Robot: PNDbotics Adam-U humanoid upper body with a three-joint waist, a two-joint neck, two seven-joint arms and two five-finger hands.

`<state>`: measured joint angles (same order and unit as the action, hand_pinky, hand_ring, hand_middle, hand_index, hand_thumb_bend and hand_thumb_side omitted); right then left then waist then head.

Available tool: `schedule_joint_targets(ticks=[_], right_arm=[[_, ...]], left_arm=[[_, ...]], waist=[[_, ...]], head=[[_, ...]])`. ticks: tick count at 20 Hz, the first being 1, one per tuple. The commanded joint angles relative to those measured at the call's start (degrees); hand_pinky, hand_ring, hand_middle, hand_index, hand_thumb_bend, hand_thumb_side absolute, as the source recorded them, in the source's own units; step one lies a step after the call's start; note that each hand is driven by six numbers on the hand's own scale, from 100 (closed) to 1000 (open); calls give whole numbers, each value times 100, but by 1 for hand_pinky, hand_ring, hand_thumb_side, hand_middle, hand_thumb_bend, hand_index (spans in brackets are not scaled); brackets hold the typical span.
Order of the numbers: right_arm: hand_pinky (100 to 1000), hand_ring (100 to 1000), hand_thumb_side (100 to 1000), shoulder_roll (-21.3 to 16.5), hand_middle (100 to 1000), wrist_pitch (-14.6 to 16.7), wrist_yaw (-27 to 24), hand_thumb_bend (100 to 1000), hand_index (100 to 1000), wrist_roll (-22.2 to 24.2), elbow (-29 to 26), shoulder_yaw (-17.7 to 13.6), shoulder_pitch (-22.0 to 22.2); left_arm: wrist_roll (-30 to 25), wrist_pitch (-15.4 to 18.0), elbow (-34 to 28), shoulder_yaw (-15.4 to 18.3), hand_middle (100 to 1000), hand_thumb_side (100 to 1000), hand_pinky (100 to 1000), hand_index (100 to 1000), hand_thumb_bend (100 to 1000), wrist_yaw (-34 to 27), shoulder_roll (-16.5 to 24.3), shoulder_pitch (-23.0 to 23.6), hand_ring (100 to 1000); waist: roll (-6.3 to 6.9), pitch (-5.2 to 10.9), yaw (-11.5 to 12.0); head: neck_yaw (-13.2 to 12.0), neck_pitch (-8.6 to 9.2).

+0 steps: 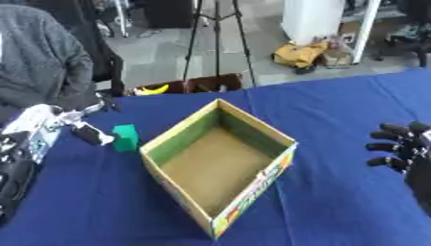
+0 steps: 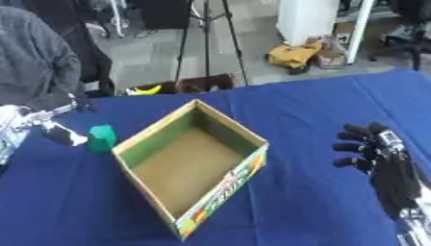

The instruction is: Pick up objects on the table and place them in the box.

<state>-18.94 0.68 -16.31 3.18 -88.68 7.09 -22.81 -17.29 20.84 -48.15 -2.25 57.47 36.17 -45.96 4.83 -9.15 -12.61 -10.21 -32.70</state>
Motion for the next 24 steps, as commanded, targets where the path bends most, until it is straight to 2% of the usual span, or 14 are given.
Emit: schedule_joint_targets(ticks=[1,17,24], right_arm=[[570,718,1000,-132,719,10,10,100,831,17,-93,-23,-116],[570,718,1000,-165,719,19,6,100,832,57,-97,-21,-172],[571,718,1000,-174,719,21,8,100,832,67,-100,-26,-190]], left_arm=[[164,2,-21,73,781,307,778,835,360,56,111,-49,782],[491,-53,188,111,821,329,851,840,307,232,17,-2,846],[414,-51,304,115,773,332,803,835,288,195,-41,17,793]], waist=[[-19,54,-7],[-20,-119,-73],[-9,-184,-98]], head=[[0,109],[26,271],[35,307]])
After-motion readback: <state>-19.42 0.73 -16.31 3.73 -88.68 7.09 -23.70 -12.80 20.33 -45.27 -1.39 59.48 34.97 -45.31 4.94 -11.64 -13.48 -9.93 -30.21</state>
